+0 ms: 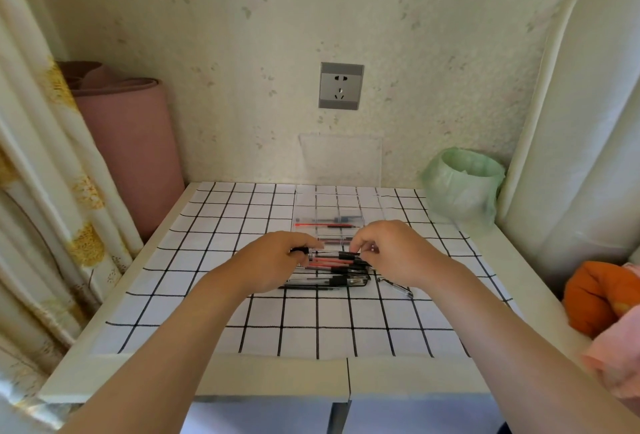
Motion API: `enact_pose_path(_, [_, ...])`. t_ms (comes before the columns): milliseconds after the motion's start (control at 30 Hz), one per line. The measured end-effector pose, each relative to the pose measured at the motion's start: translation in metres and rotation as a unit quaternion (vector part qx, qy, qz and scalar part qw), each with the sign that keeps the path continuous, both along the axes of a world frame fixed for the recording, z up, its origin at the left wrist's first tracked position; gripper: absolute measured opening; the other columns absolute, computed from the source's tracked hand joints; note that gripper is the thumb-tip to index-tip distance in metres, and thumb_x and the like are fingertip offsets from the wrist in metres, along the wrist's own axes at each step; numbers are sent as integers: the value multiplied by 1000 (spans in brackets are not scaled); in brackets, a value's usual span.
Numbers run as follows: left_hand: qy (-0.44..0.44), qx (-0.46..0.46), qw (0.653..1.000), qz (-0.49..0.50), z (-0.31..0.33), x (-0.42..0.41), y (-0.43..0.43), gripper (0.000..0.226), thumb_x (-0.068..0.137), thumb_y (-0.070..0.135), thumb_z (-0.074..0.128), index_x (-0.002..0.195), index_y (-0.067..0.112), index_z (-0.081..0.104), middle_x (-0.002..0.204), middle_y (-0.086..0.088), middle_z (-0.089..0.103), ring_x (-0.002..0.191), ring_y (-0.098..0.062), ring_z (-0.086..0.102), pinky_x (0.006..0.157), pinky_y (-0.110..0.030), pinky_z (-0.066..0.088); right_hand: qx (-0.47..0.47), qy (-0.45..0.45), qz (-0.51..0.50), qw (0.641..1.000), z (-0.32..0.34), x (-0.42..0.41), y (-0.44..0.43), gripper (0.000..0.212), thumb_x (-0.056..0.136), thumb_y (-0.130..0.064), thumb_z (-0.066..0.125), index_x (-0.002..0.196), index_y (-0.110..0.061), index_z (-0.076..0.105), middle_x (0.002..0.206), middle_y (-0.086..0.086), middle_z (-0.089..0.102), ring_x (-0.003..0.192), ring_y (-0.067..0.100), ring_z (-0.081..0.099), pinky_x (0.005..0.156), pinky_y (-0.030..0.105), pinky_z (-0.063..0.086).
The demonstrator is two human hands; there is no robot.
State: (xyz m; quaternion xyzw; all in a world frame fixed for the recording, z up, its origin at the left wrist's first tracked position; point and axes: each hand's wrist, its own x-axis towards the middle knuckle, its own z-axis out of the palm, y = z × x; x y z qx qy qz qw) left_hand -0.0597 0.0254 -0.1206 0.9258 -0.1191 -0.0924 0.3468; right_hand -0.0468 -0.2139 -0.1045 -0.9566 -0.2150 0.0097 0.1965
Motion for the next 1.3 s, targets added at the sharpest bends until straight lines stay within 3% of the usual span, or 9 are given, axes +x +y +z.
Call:
enact_pose_path(100, [2,10,1000,-8,0,0,-2,37,101,15,46,123,41,62,113,22,56,93,-3,54,83,-16,41,-5,2,10,1000,-2,1,0,26,91,-13,62,105,-30,74,98,-9,68,85,6,62,79,26,53])
enact_pose_path(233, [7,11,999,-35,-2,-1,-8,38,101,16,46,124,41,61,114,16,62,103,-1,58,95,-23,46,43,0,27,999,-6,0,7,24,90,-12,65,104,-29,75,94,-16,65,80,-2,58,75,16,47])
enact_pose_path(433, [-12,49,998,-37,-7,3,-12,29,101,19,44,112,43,55,100,12,66,78,-12,61,66,-27,49,73,15,12,997,-12,3,8,38,80,-20,79,116,-28,69,99,-16,66,80,-4,55,74,16,43])
enact_pose_path(533, [-20,58,998,-33,-7,4,-11,27,102,20,44,111,43,54,101,11,65,81,-9,59,67,-23,44,24,-18,0,1000,-13,7,0,31,82,-25,77,112,-29,70,102,-15,66,89,0,55,81,21,43])
enact_pose_path(667, [-17,59,997,-41,-6,1,-14,27,103,19,41,118,40,51,97,15,63,67,-3,52,60,-21,39,32,-25,8,999,-12,8,-1,11,86,-26,72,95,-32,74,88,-20,62,85,0,55,78,22,42])
enact_pose_path(933, [-26,70,996,-51,-5,-1,-22,28,101,19,43,123,37,44,96,12,65,64,-7,52,63,-25,46,54,14,27,998,-13,4,10,18,87,-25,70,105,-31,73,95,-20,64,89,1,58,79,21,47])
enact_pose_path(1100, [-24,67,996,-50,-4,-2,-25,28,101,19,44,123,37,44,97,12,64,70,-7,54,66,-26,48,61,3,16,998,-12,5,3,7,87,-29,71,93,-28,74,89,-20,64,81,-8,54,72,15,39])
enact_pose_path(1200, [-24,71,996,-56,-5,-2,-27,27,101,21,46,123,37,43,97,13,62,67,-5,52,62,-25,44,76,23,26,996,-15,1,7,11,87,-27,72,97,-29,75,87,-23,61,83,-8,55,74,14,40])
enact_pose_path(1300, [-29,80,995,-59,-6,-1,-28,29,101,22,46,126,37,42,97,12,62,64,-4,50,60,-24,41,87,51,31,994,-17,1,6,21,88,-24,70,108,-32,72,100,-20,64,93,-3,57,83,16,45])
